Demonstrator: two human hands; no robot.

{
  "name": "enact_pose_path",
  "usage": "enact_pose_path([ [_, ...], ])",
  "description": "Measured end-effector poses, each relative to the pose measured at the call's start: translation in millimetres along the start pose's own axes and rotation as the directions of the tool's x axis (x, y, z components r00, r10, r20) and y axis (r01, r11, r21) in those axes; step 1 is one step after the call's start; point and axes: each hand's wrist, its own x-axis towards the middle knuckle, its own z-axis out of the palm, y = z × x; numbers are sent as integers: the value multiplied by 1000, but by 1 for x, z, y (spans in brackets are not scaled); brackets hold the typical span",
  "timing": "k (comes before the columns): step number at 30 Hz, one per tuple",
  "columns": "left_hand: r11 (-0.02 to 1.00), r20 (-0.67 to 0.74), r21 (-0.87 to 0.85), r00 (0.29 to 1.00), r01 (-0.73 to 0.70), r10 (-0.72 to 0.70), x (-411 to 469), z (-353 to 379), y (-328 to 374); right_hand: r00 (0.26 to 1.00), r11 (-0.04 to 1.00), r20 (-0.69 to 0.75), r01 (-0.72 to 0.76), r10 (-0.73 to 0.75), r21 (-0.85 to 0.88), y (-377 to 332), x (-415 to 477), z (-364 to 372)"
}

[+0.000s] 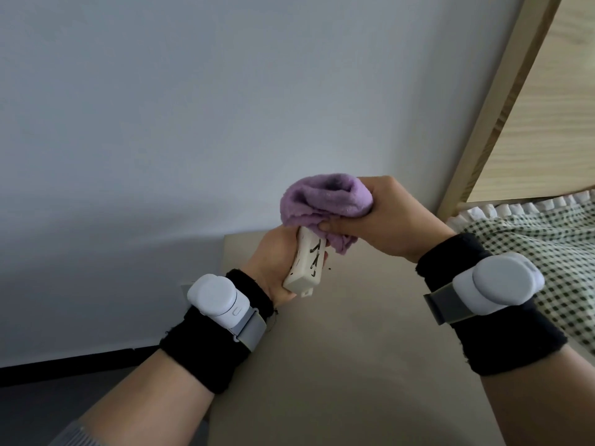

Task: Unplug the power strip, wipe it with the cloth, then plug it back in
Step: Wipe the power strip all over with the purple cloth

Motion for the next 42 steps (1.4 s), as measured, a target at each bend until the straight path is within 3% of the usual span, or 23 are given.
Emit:
enact_pose_path([
  [4, 1000, -5, -23, 1000, 5, -5, 1, 1, 1, 991, 992, -132, -9, -8, -125, -1, 2, 7],
  [9, 999, -7, -34, 1000, -11, 11, 3, -2, -2, 1000, 992, 29, -8, 12, -126, -7, 0, 1],
  [14, 1000, -29, -29, 1000, -9, 8, 5, -2, -2, 985, 974, -173, -50, 11, -220, -7, 2, 10],
  [18, 999, -26, -41, 999, -30, 28, 9, -5, -6, 999, 978, 21, -38, 44, -205, -11, 0, 2],
  [23, 1000, -34, -28, 999, -3, 2, 10, -6, -4, 989, 953, -149, -22, -25, -303, -13, 1, 11],
  [28, 998, -15, -44, 999, -39, 39, 12, -5, -7, 999, 957, 18, -23, 30, -290, -16, 0, 4],
  [32, 1000, -35, -18, 999, -25, 25, 13, -8, -5, 979, 936, -201, -37, -36, -349, -14, 1, 14],
  [33, 1000, -23, -5, 999, -31, 31, 12, -7, -5, 981, 936, -193, -49, -20, -348, -13, 1, 13],
  [37, 996, -13, -39, 997, -81, 80, 12, -9, -5, 996, 971, 58, -46, 62, -235, -13, 1, 7],
  [40, 999, -31, -13, 999, -32, 31, 14, -10, -3, 997, 977, -60, -54, 43, -207, -8, 2, 10],
  [42, 999, -62, -54, 998, -3, 0, 16, -12, -2, 985, 995, -146, -97, 93, -25, -3, 3, 8],
])
